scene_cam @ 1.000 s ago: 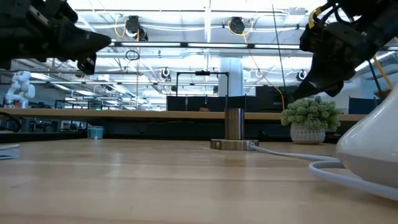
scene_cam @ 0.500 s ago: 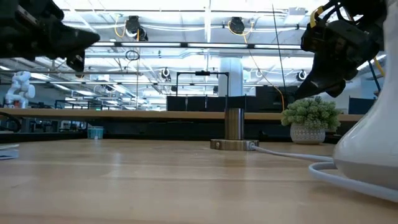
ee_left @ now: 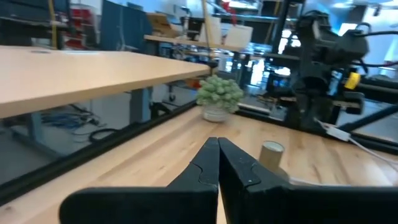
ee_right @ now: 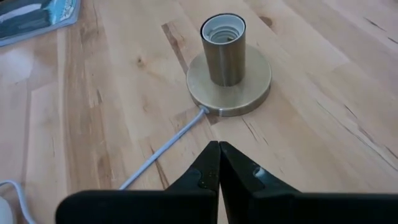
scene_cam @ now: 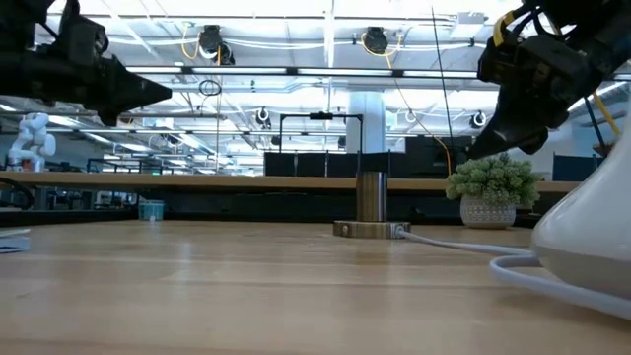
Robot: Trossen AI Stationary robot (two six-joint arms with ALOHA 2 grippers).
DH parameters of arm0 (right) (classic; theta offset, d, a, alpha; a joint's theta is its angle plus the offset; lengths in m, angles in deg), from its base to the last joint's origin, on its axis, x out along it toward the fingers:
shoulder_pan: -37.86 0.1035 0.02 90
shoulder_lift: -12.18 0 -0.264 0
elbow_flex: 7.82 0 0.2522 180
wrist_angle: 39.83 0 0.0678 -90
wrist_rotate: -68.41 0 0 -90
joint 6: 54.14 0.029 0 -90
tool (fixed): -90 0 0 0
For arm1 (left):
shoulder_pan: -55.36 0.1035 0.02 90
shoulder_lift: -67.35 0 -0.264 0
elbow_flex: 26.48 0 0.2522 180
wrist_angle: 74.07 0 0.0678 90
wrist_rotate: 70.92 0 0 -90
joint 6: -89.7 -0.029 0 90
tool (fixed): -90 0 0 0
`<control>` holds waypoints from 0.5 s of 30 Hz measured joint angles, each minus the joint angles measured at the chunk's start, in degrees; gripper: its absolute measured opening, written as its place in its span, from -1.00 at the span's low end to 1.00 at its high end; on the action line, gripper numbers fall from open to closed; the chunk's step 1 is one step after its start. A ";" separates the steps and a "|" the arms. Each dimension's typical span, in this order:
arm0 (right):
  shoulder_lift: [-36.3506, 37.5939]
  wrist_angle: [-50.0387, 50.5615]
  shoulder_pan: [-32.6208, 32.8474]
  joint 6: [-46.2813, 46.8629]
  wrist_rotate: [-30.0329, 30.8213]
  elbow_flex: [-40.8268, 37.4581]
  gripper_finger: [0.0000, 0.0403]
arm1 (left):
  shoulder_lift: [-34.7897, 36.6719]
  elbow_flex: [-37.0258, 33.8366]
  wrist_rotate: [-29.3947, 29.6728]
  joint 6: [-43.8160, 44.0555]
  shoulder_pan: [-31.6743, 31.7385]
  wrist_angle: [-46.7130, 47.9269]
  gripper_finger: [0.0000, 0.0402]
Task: Screw lightbulb
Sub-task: Return to Home Position
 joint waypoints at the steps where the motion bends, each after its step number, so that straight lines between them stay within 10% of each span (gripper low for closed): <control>1: 0.00 0.08 0.00 -0.10 -0.03 0.00 -1.00 | 0.00 0.02 0.70 0.00 0.00 -0.04 -1.00; 15: 0.00 -0.18 0.00 0.96 -0.21 0.00 -1.00 | 0.00 0.02 2.96 1.05 0.00 -0.26 -1.00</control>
